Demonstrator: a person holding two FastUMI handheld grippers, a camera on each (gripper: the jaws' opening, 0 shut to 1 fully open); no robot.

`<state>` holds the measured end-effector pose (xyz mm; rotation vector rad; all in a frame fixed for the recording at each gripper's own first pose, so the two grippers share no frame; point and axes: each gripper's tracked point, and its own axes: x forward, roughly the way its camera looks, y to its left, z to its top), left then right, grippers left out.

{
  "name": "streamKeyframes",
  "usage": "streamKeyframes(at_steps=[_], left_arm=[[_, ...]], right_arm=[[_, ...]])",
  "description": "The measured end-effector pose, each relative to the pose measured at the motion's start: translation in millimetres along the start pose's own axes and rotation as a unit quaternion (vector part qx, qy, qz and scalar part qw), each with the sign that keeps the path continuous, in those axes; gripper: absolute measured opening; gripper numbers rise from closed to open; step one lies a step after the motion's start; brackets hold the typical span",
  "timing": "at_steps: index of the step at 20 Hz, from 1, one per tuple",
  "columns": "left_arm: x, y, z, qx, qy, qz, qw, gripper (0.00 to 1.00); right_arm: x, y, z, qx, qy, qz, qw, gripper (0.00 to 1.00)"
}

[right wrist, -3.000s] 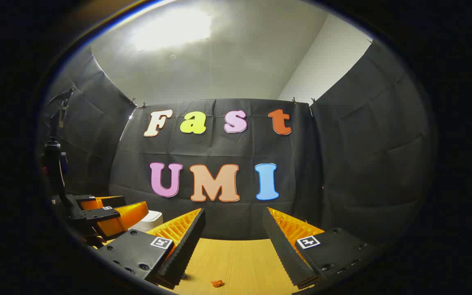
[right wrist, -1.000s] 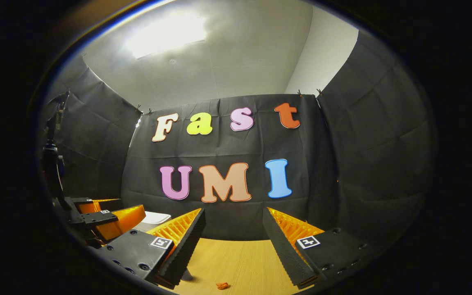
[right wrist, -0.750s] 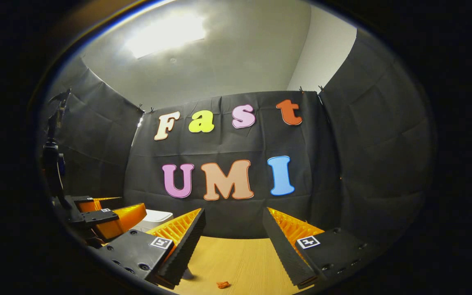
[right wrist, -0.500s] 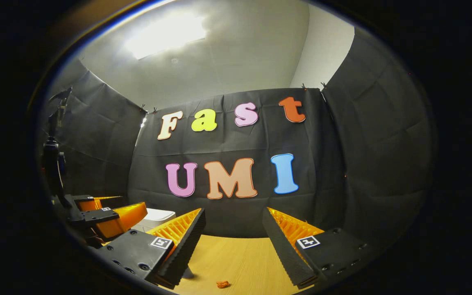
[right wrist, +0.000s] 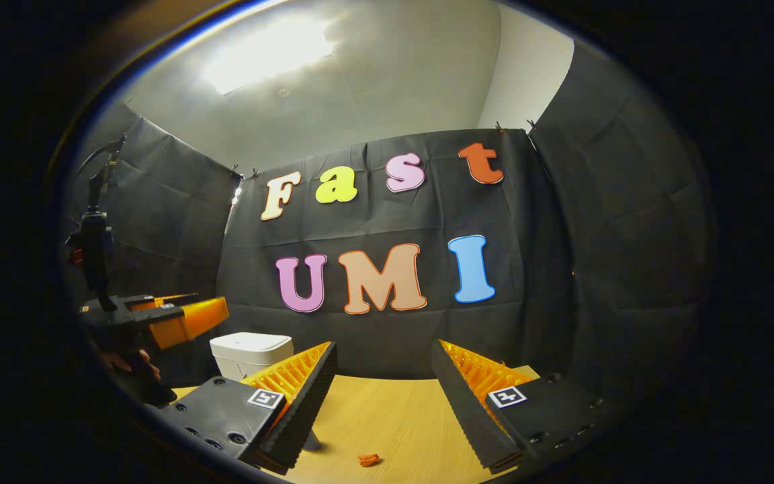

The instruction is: Press the lid of the desktop garbage bin to open it, pick up the crumpled paper on the desktop and throw it into the bin, then pick up the pop can on the desktop and drop it into the bin, and finally close the garbage bin lid.

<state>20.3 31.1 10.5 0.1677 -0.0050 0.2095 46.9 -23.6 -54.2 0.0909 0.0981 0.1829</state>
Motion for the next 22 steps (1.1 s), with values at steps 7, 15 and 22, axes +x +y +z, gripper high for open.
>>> streamKeyframes(at_steps=[7,15,22], left_arm=[[73.4,95.0,-40.0,0.013,0.016,0.019,1.0,0.17],[126.9,166.7,-161.2,-0.022,0.117,0.039,0.992,0.0],[132.4,180.0,-199.8,-0.021,0.151,0.062,0.986,0.0]], right_arm=[[21.0,16.8,-8.7,-0.01,0.012,-0.068,0.998,0.94],[40.7,55.3,-31.7,-0.043,0.049,-0.107,0.992,0.94],[50.0,78.7,-33.7,-0.07,0.057,-0.099,0.991,0.94]])
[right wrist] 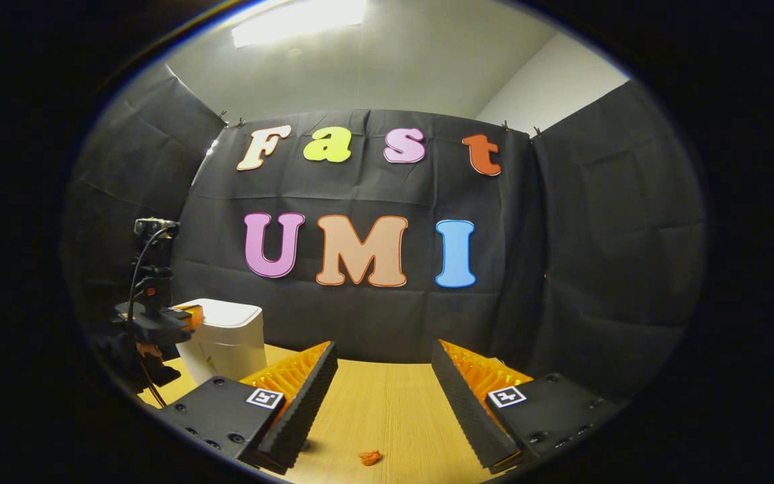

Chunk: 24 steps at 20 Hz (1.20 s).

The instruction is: Press the lid of the desktop garbage bin to open it, pick up the crumpled paper on the desktop and throw it into the bin, then pick up the pop can on the desktop and drop it into the bin, and finally close the garbage bin lid.

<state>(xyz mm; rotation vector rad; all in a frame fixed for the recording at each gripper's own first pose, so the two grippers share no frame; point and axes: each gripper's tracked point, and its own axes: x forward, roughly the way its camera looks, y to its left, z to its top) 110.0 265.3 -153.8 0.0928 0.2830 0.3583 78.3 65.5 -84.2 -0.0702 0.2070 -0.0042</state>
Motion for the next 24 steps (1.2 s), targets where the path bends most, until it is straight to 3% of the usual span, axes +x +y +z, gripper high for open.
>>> streamKeyframes(at_steps=[3,7,10,12,16,20,23,24], left_arm=[[-6.9,-1.8,12.1,-0.016,-0.014,-0.016,1.0,0.0],[-7.7,0.5,55.0,0.012,-0.056,0.003,0.998,0.0],[-28.8,-14.4,90.9,0.016,-0.1,-0.012,0.995,0.34],[-49.8,-24.4,106.0,0.017,-0.119,-0.022,0.993,0.63],[-99.0,-50.0,108.0,0.008,-0.125,-0.037,0.991,0.9],[-147.2,-80.2,84.9,0.007,-0.118,-0.057,0.991,0.92],[-169.6,-90.3,55.8,0.02,-0.092,-0.053,0.994,0.94],[-174.9,-93.3,46.1,0.022,-0.078,-0.051,0.995,0.91]], right_arm=[[-0.3,6.6,3.4,0.003,-0.002,0.013,1.0,0.94],[4.8,7.4,4.5,0.011,-0.007,0.028,1.0,0.94],[8.2,6.4,4.9,0.026,-0.006,0.043,0.999,0.94],[10.6,4.0,5.3,0.03,-0.008,0.051,0.998,0.94],[19.8,-2.0,-2.4,0.033,-0.006,0.067,0.997,0.94],[34.4,-7.3,-43.4,0.034,0.038,0.087,0.995,0.94],[46.0,-5.4,-95.3,0.03,0.1,0.105,0.989,0.94],[49.3,-3.1,-116.0,0.032,0.126,0.113,0.985,0.94]])
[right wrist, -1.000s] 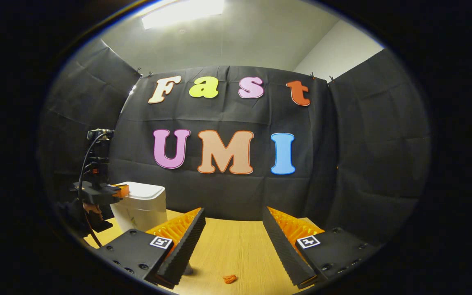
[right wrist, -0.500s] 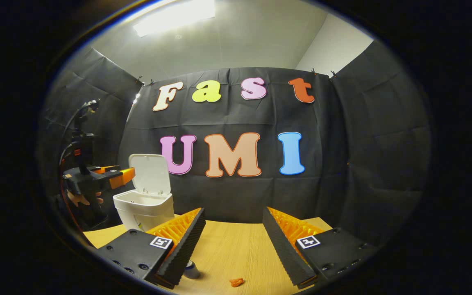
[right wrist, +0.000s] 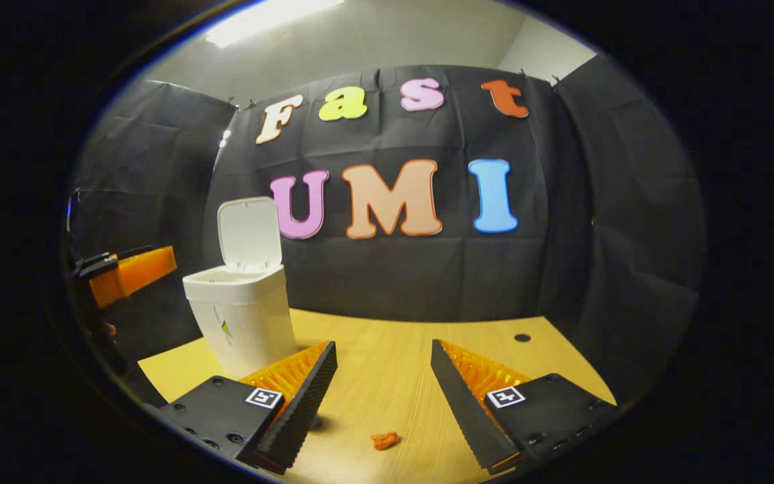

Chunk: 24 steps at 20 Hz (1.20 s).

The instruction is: Press the lid of the desktop garbage bin to open it, pick up the crumpled paper on the desktop and throw it into the bin, then pick up the pop can on the desktop and drop it into the bin, and finally close the garbage bin lid.

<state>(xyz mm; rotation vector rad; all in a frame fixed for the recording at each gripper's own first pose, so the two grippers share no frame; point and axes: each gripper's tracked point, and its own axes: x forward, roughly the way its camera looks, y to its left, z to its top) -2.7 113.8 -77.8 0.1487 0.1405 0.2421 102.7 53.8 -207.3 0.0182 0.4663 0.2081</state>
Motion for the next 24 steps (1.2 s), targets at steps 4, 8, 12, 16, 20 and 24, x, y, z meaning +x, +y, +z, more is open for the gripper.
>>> streamKeyframes(at_steps=[4,8,12,16,20,24], left_arm=[[-19.9,-5.7,-22.4,-0.029,0.041,0.004,0.999,0.92],[-33.4,8.5,-31.3,-0.019,0.06,0.021,0.998,0.92],[-43.2,27.9,-36.1,-0.001,0.075,0.045,0.996,0.91],[-48.0,39.0,-38.8,0.008,0.083,0.057,0.995,0.91],[-42.3,40.3,-39.7,0.005,0.083,0.052,0.995,0.92],[-29.3,43.1,-36.0,-0.002,0.072,0.041,0.997,0.92]], right_arm=[[34.6,-5.6,-82.4,-0.009,0.105,0.013,0.994,0.95],[50.7,-6.8,-161.4,-0.03,0.195,0.013,0.98,0.95],[65.2,-6.3,-201.8,-0.055,0.246,0.008,0.968,0.9],[74.1,-3.0,-220.3,-0.065,0.267,0.017,0.961,0.64],[75.9,-0.7,-212.8,-0.067,0.259,0.028,0.963,0.4],[75.7,17.0,-150.6,-0.045,0.211,0.05,0.975,0.34]])
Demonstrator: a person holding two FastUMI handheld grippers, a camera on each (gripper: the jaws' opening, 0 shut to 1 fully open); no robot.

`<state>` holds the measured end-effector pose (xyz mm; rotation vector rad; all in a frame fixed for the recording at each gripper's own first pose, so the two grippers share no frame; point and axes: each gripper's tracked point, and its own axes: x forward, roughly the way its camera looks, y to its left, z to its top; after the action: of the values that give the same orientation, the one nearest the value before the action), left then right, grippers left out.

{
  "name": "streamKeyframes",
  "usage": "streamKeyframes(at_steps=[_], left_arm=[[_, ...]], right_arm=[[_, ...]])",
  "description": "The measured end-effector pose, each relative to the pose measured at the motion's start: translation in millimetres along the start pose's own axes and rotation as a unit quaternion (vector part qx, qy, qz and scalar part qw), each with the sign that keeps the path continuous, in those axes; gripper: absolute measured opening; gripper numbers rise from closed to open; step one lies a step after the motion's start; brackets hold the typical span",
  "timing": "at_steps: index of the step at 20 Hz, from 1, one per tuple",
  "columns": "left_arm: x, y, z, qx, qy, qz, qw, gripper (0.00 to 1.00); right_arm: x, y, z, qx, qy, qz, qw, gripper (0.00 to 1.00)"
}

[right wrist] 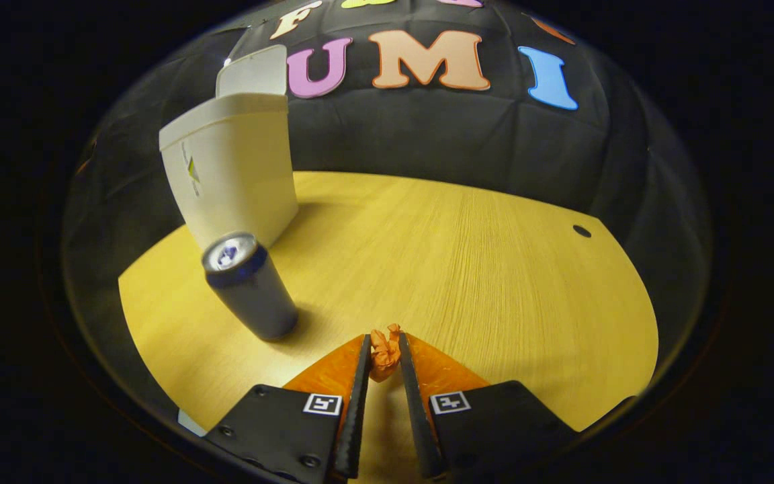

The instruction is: Press the lid of the desktop garbage bin to open it, pick up the crumpled paper on the desktop and throw it into the bin, then pick up the pop can on the desktop and drop it into the bin, and finally close the garbage bin lid.

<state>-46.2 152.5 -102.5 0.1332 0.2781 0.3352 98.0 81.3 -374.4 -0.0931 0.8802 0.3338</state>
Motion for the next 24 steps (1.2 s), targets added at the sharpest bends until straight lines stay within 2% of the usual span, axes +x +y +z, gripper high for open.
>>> streamKeyframes(at_steps=[3,4,6,7,8,11,12,14,16,17,18,21,23,24], left_arm=[[13.6,1.0,4.4,-0.009,-0.011,-0.015,1.0,0.92],[17.5,3.3,5.6,-0.013,-0.015,-0.02,1.0,0.95],[23.0,10.3,7.0,-0.021,-0.021,-0.027,0.999,0.95],[24.7,14.8,6.8,-0.024,-0.023,-0.031,0.999,0.91],[26.5,19.9,5.0,-0.026,-0.023,-0.034,0.999,0.95],[28.7,41.2,-2.2,-0.036,-0.018,-0.04,0.998,0.92],[29.3,49.2,-6.0,-0.038,-0.013,-0.04,0.998,0.95],[28.7,65.6,-12.1,-0.04,-0.007,-0.04,0.998,0.92],[28.8,80.5,-18.9,-0.041,0.0,-0.04,0.998,0.92],[28.6,87.9,-21.8,-0.042,0.003,-0.039,0.998,0.94],[28.8,94.1,-24.6,-0.043,0.005,-0.038,0.998,0.89],[27.8,101.0,-32.3,-0.049,0.012,-0.042,0.998,0.91],[30.7,96.3,-34.5,-0.051,0.016,-0.05,0.997,0.91],[32.8,93.2,-34.9,-0.051,0.016,-0.054,0.997,0.91]], right_arm=[[-33.2,28.1,86.9,0.001,-0.079,0.027,0.996,0.34],[-46.1,41.0,118.7,-0.003,-0.108,0.036,0.993,0.34],[-65.0,73.8,182.5,-0.016,-0.163,0.056,0.985,0.33],[-71.1,91.6,211.0,-0.024,-0.187,0.068,0.98,0.34],[-72.2,112.9,237.1,-0.032,-0.204,0.079,0.975,0.33],[-63.7,177.2,295.0,-0.056,-0.241,0.113,0.962,0.34],[-55.0,197.4,307.1,-0.062,-0.247,0.12,0.959,0.33],[-31.3,228.6,324.8,-0.072,-0.251,0.125,0.957,0.34],[-5.1,252.5,331.2,-0.08,-0.238,0.122,0.96,0.34],[6.6,259.4,332.5,-0.082,-0.23,0.117,0.963,0.34],[19.9,261.5,328.3,-0.084,-0.216,0.11,0.967,0.33],[45.4,263.8,315.4,-0.082,-0.177,0.097,0.976,0.34],[46.7,265.5,310.1,-0.078,-0.162,0.106,0.978,0.62],[43.7,261.5,310.7,-0.08,-0.168,0.097,0.978,0.63]])
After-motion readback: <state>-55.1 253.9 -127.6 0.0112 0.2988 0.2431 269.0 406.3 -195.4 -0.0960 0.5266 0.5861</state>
